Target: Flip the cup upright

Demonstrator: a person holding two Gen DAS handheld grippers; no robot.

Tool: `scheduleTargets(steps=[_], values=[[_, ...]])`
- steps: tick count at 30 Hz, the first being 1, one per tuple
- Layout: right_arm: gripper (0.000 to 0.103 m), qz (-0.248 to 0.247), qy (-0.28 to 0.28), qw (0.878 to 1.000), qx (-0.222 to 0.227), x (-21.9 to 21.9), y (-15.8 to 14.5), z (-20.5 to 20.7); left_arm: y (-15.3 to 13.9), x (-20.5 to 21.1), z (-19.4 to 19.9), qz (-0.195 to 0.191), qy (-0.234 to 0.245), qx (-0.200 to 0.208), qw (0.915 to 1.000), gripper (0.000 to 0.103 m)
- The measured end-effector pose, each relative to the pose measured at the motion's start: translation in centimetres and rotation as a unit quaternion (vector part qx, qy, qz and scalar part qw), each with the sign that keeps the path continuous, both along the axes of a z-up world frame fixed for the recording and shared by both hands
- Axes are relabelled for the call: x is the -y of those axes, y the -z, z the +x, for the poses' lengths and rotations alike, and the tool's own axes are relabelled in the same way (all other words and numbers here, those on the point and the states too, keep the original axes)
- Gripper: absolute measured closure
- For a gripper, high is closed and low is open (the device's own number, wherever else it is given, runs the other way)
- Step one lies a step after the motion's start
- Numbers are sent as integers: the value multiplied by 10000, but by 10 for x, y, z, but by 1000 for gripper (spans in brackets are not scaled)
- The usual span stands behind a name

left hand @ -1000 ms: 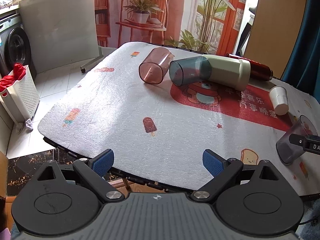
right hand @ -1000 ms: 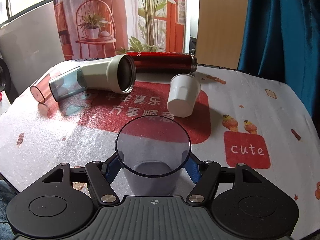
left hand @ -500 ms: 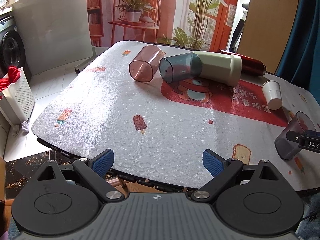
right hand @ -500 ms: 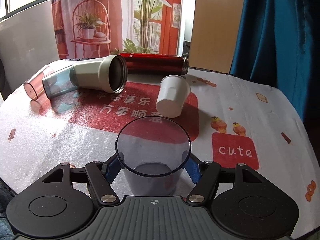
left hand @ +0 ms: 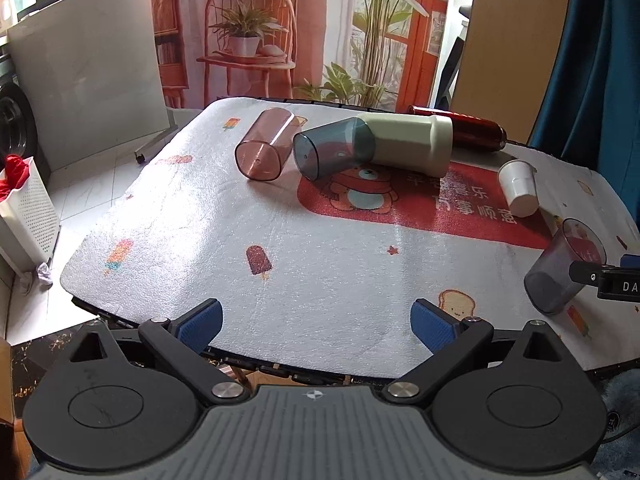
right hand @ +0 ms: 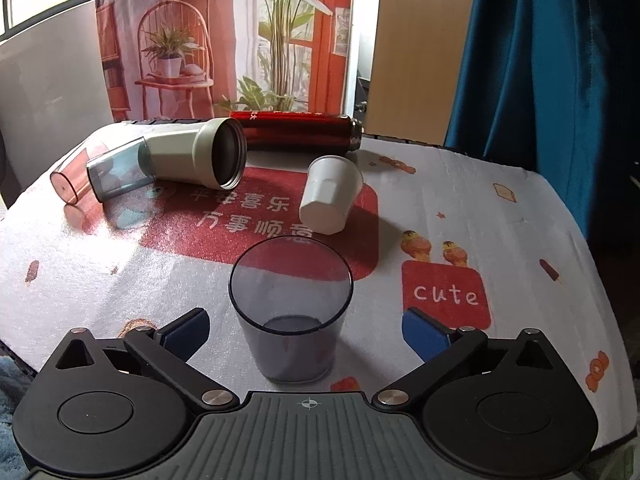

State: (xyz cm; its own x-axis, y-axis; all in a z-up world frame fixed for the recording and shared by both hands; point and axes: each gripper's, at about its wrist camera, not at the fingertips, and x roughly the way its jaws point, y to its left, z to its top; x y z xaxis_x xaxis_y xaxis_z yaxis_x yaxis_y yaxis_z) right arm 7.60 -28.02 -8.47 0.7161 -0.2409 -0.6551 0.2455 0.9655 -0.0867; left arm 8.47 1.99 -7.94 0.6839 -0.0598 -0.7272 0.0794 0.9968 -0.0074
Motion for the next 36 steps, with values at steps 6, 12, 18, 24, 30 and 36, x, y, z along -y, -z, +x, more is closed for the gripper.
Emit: scheduleTargets(steps=[6,12,18,24,30,36], values=[[0,73,107,9999,-8,-6,-20,-26,-21,15,-4,152,120,97,9998,0],[0,323,243,9992,70,-12,-41,-52,-44,28,-4,274,185,156,9993,0],[0,409,279,9985,235,-22,-66,-72,-72,45,-11,395,430,451,9973,0],[0,286,259,9990,210,-36,-74,-86,-84,56,-21,483,606,656,9948,0],[0,268,186,9994,149,-48,-70,-95,-75,56,-31,577,707,515,9945,0],[0,221,145,9996,139,-60,-67,-107,-72,50,-51,440,691,481,9955,0]])
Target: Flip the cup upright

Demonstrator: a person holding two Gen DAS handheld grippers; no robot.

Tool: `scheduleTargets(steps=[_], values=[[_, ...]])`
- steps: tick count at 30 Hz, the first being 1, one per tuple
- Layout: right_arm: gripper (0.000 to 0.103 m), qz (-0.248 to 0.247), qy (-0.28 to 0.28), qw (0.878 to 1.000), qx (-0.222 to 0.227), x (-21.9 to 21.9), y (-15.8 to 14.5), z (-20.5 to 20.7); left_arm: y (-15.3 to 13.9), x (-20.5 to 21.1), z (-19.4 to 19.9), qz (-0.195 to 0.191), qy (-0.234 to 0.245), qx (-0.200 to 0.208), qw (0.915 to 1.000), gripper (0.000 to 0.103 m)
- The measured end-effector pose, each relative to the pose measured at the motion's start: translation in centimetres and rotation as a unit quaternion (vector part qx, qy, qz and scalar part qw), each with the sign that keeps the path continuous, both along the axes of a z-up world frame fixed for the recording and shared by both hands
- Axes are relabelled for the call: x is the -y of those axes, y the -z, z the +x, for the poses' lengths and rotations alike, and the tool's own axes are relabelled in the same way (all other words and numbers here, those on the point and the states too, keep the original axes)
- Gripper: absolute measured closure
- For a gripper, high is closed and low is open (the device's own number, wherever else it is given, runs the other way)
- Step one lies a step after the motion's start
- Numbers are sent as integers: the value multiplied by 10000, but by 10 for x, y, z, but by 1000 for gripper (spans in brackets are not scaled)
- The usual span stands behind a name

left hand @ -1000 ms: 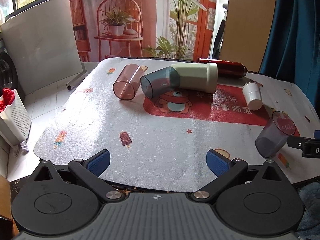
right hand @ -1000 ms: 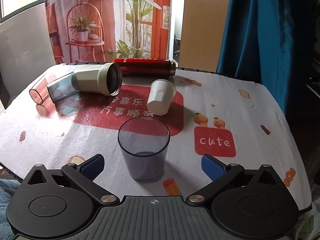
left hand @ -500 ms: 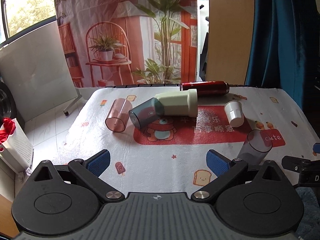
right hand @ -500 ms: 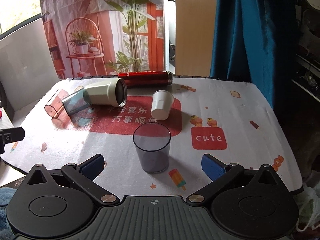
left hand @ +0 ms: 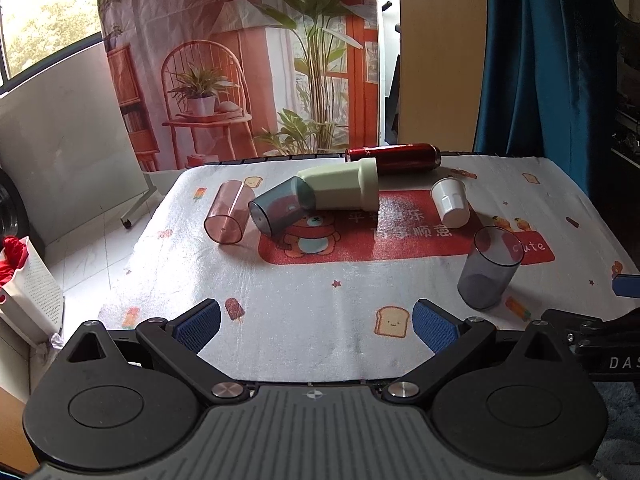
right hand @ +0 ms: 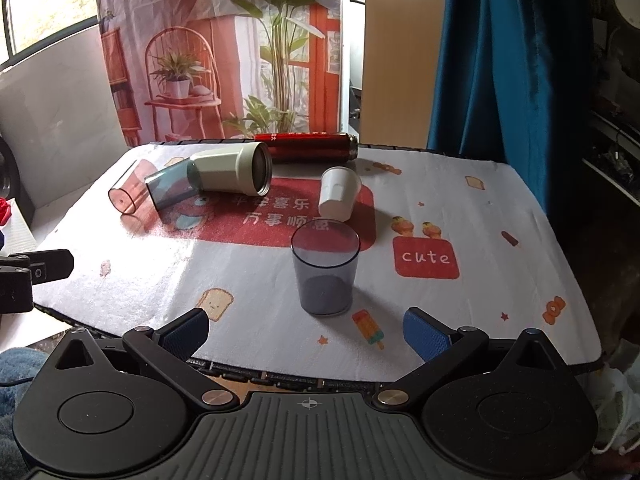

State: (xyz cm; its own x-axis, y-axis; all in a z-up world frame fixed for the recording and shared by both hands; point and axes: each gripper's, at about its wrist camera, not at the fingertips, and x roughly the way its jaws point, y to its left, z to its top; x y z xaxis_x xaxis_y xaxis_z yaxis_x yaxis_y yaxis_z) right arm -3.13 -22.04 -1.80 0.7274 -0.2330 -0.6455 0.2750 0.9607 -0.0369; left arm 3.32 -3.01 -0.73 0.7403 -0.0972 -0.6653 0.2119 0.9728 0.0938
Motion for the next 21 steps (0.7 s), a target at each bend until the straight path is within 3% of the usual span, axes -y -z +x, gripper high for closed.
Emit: scheduleTargets(steps=[21], values=[[0,-120,148,9998,-13,0,4,-11,6,-7,-9,-50,-156,-32,9999,0]])
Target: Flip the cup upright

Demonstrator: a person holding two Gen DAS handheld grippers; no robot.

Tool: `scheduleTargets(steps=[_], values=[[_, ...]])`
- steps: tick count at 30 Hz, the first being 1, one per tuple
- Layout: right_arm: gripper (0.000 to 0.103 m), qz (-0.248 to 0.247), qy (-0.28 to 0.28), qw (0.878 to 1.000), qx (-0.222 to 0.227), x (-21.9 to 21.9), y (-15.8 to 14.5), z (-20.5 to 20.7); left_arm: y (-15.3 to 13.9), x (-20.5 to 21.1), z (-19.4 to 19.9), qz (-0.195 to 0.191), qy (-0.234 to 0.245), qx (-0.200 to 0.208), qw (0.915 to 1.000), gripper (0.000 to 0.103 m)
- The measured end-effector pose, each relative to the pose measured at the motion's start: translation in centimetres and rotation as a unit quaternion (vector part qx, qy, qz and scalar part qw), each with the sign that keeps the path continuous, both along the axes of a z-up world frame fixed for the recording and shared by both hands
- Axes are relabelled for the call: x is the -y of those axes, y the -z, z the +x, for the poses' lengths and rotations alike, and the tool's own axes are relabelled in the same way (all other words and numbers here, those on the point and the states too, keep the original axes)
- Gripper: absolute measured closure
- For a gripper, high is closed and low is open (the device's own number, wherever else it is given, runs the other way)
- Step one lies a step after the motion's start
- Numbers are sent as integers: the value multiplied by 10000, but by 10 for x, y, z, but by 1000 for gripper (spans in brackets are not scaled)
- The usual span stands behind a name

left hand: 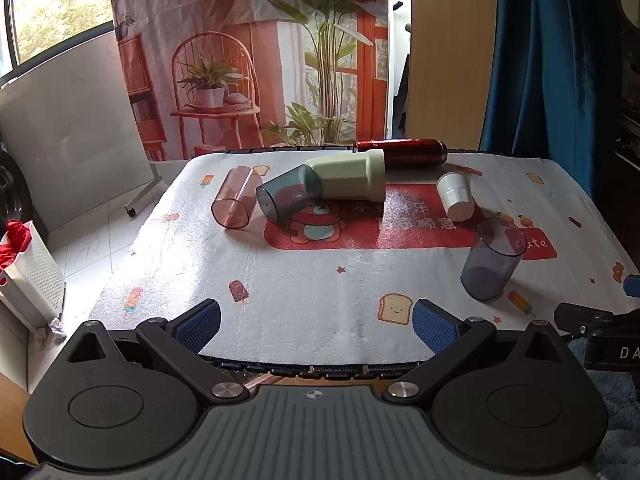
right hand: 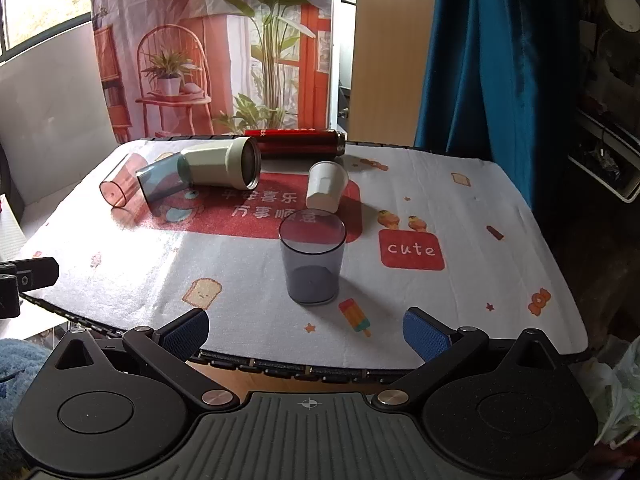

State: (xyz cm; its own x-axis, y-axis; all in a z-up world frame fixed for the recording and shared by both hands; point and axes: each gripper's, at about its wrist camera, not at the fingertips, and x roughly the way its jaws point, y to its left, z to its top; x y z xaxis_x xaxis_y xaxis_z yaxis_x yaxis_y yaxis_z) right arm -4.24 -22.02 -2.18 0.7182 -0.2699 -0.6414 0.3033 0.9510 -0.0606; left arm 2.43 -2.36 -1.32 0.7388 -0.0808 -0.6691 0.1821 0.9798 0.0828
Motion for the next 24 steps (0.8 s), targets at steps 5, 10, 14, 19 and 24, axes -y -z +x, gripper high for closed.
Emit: scheduleTargets(steps=[5,10,14,19,24], values=[[0,7,8,10000,-2,0,0,0,0,-1,0,-15,-15,1,10000,0],[0,2,17,10000,2,0,0,0,1,0,0,-6,-18,1,10000,0],[0,-4,26,10000,8,2,0,0,1,0,0,-2,-21,3,10000,0],[0,-6,30,10000,7,2,0,0,1,0,0,-1,-22,2,10000,0],[0,-9,31,10000,14,3,-1,-1,1,0,0,1,-20,4,10000,0]])
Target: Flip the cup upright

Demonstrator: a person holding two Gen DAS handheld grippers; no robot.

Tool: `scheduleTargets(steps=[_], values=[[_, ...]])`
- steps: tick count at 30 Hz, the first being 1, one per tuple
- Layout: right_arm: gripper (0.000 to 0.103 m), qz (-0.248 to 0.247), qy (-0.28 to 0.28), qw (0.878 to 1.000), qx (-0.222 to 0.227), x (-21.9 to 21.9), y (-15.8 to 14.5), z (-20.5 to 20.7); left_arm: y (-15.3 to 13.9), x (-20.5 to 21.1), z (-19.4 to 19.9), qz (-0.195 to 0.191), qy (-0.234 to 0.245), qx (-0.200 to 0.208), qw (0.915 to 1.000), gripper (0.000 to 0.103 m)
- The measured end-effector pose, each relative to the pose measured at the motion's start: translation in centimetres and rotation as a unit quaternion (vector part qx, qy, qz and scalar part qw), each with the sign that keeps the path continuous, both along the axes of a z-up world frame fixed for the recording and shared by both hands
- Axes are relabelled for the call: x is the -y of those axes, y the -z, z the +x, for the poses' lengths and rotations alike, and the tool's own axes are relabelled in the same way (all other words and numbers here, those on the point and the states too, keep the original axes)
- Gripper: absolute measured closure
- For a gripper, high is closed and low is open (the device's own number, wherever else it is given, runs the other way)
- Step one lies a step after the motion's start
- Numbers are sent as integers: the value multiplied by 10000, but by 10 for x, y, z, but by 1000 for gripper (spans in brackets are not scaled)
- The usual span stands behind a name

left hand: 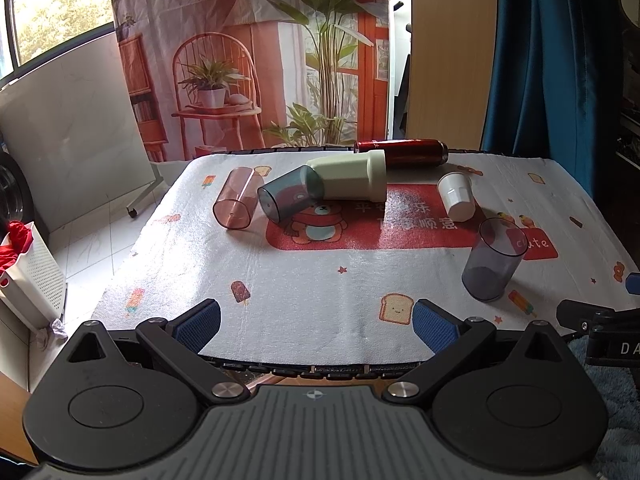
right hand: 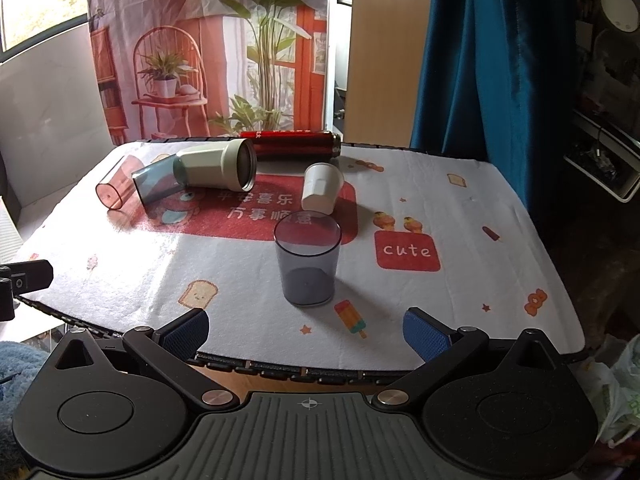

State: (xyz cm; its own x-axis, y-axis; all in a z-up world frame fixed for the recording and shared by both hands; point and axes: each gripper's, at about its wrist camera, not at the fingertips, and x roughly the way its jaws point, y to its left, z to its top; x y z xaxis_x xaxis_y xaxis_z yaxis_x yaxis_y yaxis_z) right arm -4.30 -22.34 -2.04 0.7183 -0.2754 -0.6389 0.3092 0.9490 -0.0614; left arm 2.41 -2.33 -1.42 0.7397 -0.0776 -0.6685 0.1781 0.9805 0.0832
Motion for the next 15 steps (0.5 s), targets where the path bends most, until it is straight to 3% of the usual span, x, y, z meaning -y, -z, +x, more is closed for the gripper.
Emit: scheduleTargets(steps=[15], values=[[0,-21,-9,10000,-8,0,-1,0,-1,1,-3,32,46,32,10000,0]])
